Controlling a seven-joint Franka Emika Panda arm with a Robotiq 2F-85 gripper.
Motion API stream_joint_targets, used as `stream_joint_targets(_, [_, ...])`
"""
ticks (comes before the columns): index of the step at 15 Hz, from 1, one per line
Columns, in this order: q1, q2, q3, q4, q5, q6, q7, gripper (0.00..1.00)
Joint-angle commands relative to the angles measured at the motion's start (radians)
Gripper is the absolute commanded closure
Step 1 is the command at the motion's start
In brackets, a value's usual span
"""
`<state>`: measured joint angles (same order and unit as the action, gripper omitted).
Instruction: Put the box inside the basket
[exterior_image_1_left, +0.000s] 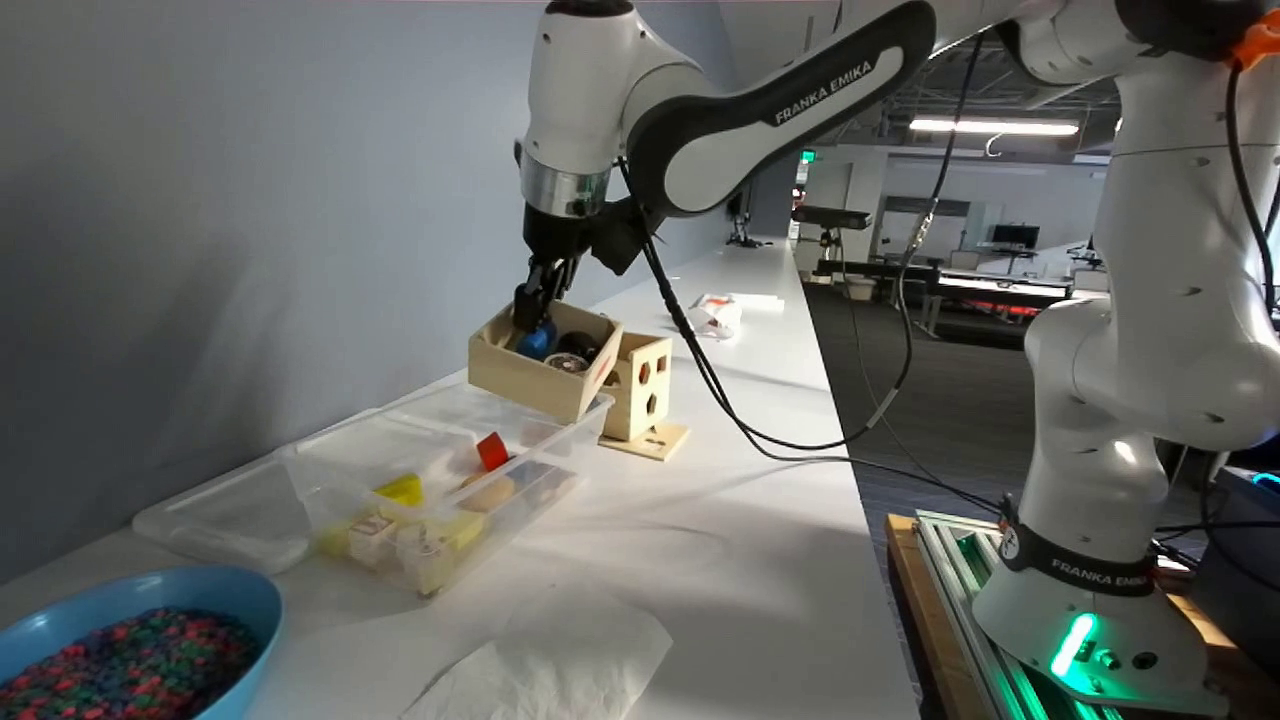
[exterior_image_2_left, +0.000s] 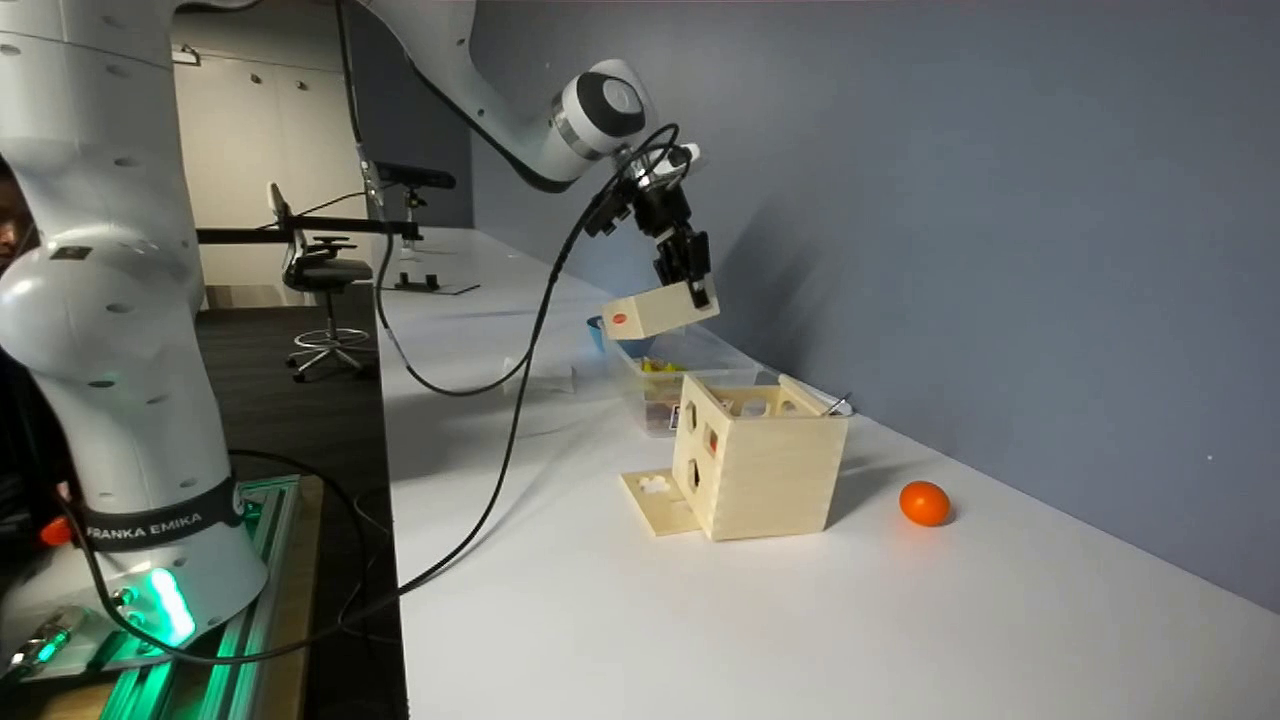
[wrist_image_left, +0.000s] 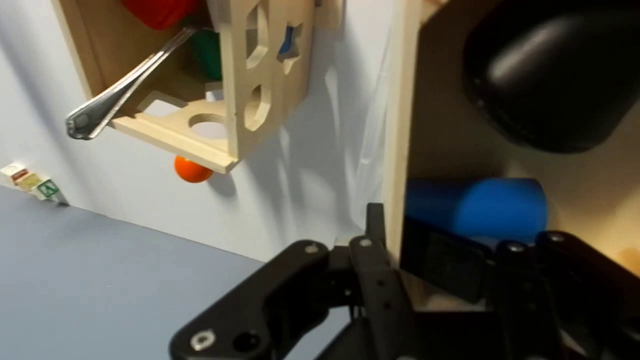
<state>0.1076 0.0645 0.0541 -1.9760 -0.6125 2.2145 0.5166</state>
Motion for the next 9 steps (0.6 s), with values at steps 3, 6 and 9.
stream_joint_targets(3, [0.004,0.089,0.019,0.154,0.221,-0.053,-0.122,0.98])
stream_joint_targets(6, [0.007,0.155,0.013,0.24,0.293,-0.091,-0.119,0.98])
stream_joint_targets(9, [0.016,0.214,0.007,0.301,0.336,-0.116,-0.094,0.98])
